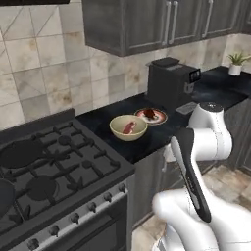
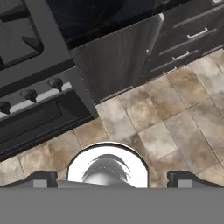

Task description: Place one of the steaks on the plate and the other in the bowl. Then place the bowl in the fridge.

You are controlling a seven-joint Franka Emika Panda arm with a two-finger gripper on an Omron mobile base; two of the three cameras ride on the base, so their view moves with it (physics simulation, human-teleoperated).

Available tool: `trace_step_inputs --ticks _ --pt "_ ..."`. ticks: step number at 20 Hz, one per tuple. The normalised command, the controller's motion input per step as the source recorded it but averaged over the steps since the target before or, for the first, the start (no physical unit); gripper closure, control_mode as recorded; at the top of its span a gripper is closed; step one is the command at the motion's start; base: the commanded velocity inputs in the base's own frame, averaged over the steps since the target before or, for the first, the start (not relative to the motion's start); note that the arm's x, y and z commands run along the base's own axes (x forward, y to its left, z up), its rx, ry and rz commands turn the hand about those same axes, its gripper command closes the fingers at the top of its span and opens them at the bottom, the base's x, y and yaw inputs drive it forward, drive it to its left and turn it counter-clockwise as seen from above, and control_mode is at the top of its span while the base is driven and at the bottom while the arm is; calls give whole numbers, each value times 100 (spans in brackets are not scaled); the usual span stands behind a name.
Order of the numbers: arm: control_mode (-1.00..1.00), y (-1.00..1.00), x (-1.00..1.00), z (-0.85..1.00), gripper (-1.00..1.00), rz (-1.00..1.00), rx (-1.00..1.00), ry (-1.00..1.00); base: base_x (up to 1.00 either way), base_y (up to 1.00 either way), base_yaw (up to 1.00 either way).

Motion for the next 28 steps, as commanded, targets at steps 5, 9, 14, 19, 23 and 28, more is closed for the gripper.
trace_step_inputs --ticks 5,9,14,19,23,28 --pt "100 0 0 0 -100 0 0 0 32 -23 60" --pt "100 0 0 0 -100 0 0 0 56 -49 10" --pt "100 0 0 0 -100 0 0 0 44 -52 -3" --pt "100 0 0 0 -100 0 0 0 64 -34 12" --pt "100 0 0 0 -100 0 0 0 7 -52 37" --pt "100 0 0 0 -100 0 0 0 1 -18 15"
